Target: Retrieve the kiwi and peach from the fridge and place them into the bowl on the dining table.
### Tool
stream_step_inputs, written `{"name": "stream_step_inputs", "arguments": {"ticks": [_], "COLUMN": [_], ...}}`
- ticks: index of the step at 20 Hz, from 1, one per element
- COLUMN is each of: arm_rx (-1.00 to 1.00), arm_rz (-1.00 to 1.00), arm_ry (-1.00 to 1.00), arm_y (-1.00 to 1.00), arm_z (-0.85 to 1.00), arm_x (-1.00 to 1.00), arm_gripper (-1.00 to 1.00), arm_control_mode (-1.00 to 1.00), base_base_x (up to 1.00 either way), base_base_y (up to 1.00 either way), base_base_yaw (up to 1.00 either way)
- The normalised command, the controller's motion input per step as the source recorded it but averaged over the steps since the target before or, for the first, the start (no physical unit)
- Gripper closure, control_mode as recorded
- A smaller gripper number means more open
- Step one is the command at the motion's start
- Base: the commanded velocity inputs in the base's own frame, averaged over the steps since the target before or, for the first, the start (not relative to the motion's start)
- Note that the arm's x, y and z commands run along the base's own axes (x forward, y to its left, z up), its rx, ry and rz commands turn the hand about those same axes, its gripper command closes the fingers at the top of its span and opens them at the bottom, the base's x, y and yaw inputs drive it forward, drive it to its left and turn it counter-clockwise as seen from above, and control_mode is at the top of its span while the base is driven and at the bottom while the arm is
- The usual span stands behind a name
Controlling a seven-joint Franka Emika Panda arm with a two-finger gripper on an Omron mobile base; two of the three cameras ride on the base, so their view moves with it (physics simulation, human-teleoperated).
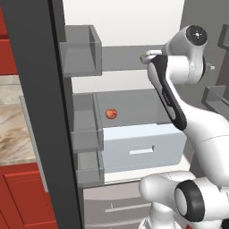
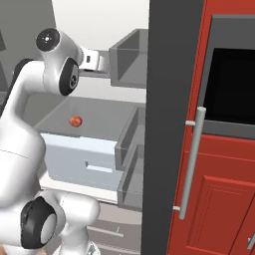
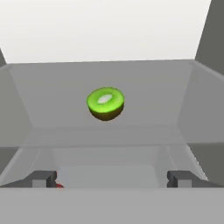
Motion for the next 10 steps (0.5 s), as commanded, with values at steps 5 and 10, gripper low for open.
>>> {"name": "stream_step_inputs", "arguments": {"ticks": [5,10], "arm_rx": [0.0,0.0], "arm_rz": [0.0,0.0], "arm_ry": [0.0,0.0], "arm_y": [0.0,0.0], "arm_z": [-0.06,0.04], "arm_x": [0.48,0.36], "arm_gripper": [-1.0,-1.0], "arm_control_mode": [-1.0,-1.0], "base_base_x": [0.0,0.0], "base_base_y": [0.0,0.0], "base_base_yaw": [0.0,0.0]}}
